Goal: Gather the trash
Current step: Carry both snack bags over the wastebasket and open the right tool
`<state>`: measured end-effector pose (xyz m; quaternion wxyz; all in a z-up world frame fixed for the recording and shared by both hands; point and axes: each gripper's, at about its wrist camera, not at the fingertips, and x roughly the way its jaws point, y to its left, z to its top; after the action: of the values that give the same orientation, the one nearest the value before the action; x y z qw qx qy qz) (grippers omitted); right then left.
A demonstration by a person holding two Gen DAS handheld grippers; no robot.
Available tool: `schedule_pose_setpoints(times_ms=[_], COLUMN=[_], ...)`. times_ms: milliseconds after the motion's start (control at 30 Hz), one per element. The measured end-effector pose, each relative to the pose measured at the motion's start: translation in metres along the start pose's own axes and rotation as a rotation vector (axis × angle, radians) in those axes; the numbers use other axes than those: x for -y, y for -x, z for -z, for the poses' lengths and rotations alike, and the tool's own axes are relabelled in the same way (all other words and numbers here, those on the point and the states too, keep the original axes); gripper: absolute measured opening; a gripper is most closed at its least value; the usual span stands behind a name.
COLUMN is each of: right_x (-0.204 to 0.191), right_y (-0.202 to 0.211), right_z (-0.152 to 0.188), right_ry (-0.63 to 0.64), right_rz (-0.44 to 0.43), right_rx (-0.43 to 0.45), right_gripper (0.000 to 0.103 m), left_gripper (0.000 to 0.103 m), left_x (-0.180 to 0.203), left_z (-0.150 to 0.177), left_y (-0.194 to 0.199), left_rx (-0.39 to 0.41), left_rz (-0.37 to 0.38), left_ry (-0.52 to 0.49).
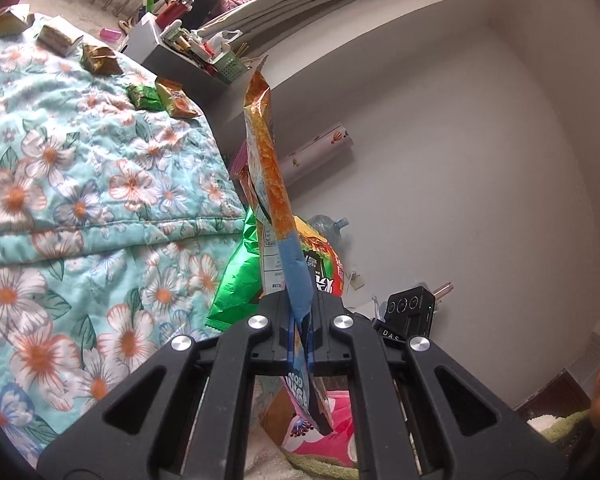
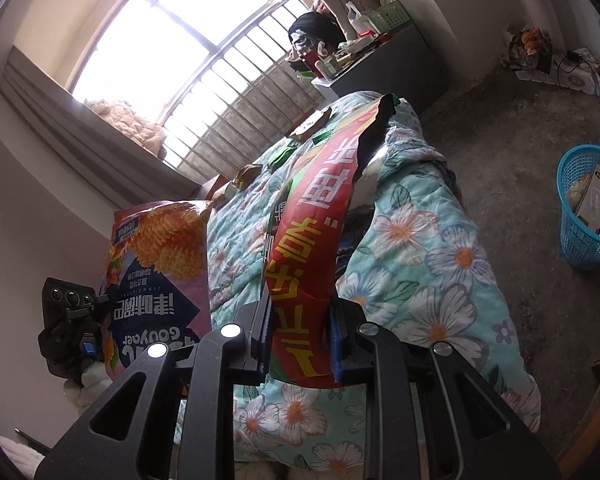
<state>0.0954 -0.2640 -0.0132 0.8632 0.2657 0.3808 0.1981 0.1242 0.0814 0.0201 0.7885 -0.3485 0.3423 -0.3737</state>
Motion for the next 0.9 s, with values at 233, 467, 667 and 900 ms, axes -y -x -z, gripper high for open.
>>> schedule_pose_setpoints(times_ms=[233, 467, 667, 900], right_x=[0.042, 0.099, 0.155, 0.241], right_y=[0.069, 0.144, 0.162, 0.111], right_z=[-0.015, -0.026, -0.039, -0.078], right_ry=[-0.075, -0.167, -0.234, -0.230], right_rz=[0.035, 0.169, 0.308, 0.539], right_rx=[0.183, 0.394, 0.485, 0.431], right_gripper=[0.022, 0.022, 0.022, 0.022], left_gripper=[0.002, 0.002, 0.002, 0.002], left_x=[0.051, 0.106, 0.144, 0.153], left_z=[-0.021, -0.033, -0.032, -0.022], left_y=[-0.057, -0.157, -0.261, -0.362], left_rx=[-0.074, -0.209, -0.315, -0.414], left_rz=[0.023, 0.049, 0.021, -0.037], left_ry=[-0.141, -0.285, -0.422, -0.516])
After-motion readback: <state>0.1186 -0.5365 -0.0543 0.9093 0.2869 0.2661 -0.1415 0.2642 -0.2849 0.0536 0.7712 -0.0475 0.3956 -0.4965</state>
